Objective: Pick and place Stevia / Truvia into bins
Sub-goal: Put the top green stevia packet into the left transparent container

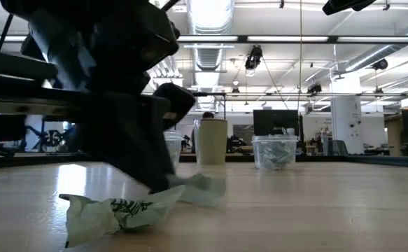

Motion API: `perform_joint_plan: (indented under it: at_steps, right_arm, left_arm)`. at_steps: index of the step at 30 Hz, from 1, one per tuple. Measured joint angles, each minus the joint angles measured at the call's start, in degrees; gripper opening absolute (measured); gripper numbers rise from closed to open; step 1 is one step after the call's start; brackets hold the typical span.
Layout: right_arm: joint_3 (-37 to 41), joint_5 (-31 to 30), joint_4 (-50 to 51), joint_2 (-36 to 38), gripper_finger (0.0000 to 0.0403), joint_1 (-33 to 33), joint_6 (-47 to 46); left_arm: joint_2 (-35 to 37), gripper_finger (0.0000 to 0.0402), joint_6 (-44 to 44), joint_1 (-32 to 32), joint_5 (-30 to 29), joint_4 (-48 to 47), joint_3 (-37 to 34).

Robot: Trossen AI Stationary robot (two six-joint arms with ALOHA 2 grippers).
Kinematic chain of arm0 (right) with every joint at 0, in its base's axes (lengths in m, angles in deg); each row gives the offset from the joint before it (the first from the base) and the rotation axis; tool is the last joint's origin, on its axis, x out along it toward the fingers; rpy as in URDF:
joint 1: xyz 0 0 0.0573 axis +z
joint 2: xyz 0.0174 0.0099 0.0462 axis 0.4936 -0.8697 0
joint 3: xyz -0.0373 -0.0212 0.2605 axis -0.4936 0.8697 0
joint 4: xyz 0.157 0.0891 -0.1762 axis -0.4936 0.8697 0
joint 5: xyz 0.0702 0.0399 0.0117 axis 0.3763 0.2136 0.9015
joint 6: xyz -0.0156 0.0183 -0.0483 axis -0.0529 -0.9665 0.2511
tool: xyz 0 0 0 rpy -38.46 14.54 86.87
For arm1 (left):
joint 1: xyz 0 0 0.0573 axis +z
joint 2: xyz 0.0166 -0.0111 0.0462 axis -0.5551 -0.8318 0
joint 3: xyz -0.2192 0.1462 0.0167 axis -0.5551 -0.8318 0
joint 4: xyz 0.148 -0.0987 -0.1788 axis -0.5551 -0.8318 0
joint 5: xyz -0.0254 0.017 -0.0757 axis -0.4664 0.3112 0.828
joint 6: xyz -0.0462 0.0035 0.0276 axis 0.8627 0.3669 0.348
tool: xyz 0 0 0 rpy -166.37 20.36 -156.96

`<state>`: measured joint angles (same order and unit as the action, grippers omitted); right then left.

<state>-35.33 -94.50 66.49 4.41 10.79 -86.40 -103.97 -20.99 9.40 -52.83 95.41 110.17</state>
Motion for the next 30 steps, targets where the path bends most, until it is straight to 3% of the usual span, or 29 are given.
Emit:
perform_joint_plan:
  at_steps: [16,23,30]
  right_arm:
    - [0.2,0.0,0.1,0.0,0.0072,0.0,0.0]
    - [0.2,0.0,0.0,0.0,0.0072,0.0,0.0]
    - [0.3,0.0,0.0,0.0,0.0064,0.0,0.0]
  left_arm:
    - [11.1,0.0010,0.3,-4.0,-43.6,-13.1,-0.9]
    - [13.4,0.0010,1.3,-5.4,-52.2,-17.3,-1.7]
    - [13.3,0.0011,8.9,-5.4,-52.1,-25.9,-1.6]
